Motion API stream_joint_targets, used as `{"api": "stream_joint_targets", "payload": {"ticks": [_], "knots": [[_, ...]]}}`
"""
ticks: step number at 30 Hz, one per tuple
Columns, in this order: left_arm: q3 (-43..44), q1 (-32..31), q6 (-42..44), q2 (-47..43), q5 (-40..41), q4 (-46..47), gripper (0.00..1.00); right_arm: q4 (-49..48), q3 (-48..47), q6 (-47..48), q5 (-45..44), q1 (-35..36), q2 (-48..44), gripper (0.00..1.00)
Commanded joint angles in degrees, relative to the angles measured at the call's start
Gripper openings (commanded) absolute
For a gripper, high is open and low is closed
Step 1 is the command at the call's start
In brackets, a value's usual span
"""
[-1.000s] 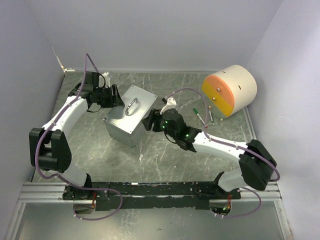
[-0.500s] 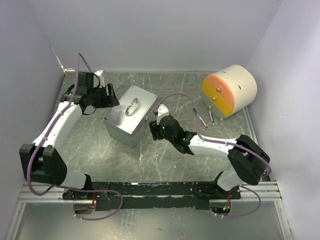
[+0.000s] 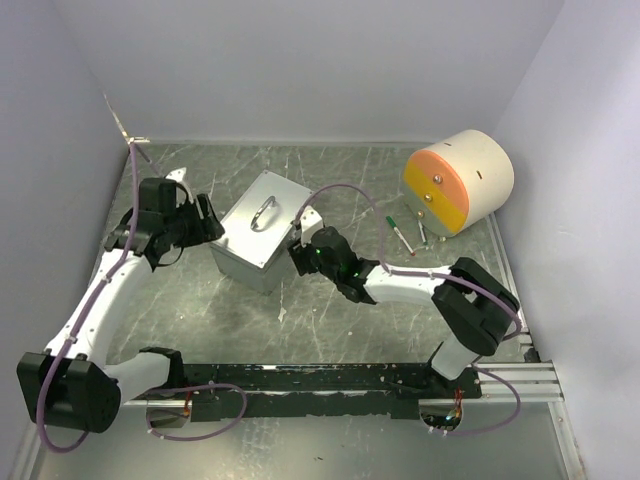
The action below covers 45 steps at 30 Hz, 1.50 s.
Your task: Organize the medicine kit
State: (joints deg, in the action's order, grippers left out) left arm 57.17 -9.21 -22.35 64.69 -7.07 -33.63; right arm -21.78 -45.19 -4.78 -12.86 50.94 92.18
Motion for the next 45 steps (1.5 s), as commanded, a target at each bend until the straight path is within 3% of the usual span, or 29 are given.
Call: {"api": "stream_joint_targets", "payload": {"ticks": [1,7,16,23,38,45], "knots": [[-3.2,0.1,-4.7,-1.6,3.6,2.9,0.73,-4.3,-2.2,2.7,0.2,-0.2,1.7,0.56],[-6.8,0.0,-8.8,-3.6,8.2,4.1,0.64,-6.3,-2.8,4.1,-1.0,-0.3,3.5,0.55],[-9.1,0.1,-9.6,-2.8,5.9,5.4,0.6,-9.5,-1.8,5.0,-5.2,-0.2,4.6,0.54],[-10.3,0.0,-10.4,-2.9,7.1,5.1,0.49,-10.7,-1.5,5.7,-7.5,-0.2,5.5,0.53],[-10.0,0.1,-9.7,-2.4,7.1,4.8,0.47,-13.4,0.1,6.9,-10.8,-0.4,6.7,0.47],[-9.9,0.1,-9.4,-2.1,6.9,4.8,0.47,-13.4,1.5,6.7,-11.6,-0.4,5.2,0.35]]}}
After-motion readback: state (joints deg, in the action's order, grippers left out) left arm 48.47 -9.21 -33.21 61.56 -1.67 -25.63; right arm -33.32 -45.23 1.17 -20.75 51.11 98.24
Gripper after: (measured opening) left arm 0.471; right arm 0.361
